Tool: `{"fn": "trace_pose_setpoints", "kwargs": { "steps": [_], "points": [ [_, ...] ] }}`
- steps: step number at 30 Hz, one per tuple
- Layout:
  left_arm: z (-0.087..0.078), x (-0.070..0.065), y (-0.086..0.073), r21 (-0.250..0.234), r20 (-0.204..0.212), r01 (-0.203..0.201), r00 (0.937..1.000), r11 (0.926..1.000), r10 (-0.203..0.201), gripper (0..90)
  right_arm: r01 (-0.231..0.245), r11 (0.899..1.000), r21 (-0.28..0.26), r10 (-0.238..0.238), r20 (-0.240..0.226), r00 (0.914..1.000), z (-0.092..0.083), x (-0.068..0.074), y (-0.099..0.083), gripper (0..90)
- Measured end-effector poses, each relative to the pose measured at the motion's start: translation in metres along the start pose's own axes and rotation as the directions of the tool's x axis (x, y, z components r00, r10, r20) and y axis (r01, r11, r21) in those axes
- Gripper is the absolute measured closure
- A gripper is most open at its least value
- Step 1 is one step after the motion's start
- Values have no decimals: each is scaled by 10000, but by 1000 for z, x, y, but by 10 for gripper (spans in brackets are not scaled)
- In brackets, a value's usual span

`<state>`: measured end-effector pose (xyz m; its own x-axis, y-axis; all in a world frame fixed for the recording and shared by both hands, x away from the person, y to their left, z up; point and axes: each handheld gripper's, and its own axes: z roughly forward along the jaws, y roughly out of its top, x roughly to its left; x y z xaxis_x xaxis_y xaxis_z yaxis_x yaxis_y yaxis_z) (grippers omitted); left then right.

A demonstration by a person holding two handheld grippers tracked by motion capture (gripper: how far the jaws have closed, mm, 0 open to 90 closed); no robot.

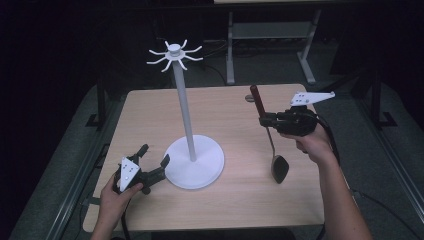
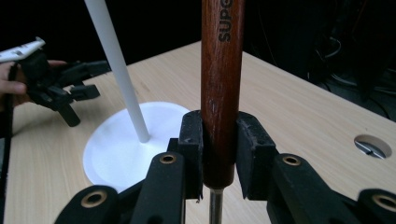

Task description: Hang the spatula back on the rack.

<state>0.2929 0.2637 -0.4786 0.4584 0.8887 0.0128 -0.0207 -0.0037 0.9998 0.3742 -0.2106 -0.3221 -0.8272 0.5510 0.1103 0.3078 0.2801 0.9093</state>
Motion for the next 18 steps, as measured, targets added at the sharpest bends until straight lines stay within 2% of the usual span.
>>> {"fn": "trace_pose_setpoints", "kwargs": {
  "steps": [9,18],
  "points": [
    [0,-1,0,-59,-15,117,9999,9999,-117,126,-34,9980,-628,18,-243,9997,-7,5,6,738],
    [0,0,0,-27,-19,36,10000,10000,-36,126,90,9927,-1206,-154,-521,9985,-12,14,18,738]
  ]
}}
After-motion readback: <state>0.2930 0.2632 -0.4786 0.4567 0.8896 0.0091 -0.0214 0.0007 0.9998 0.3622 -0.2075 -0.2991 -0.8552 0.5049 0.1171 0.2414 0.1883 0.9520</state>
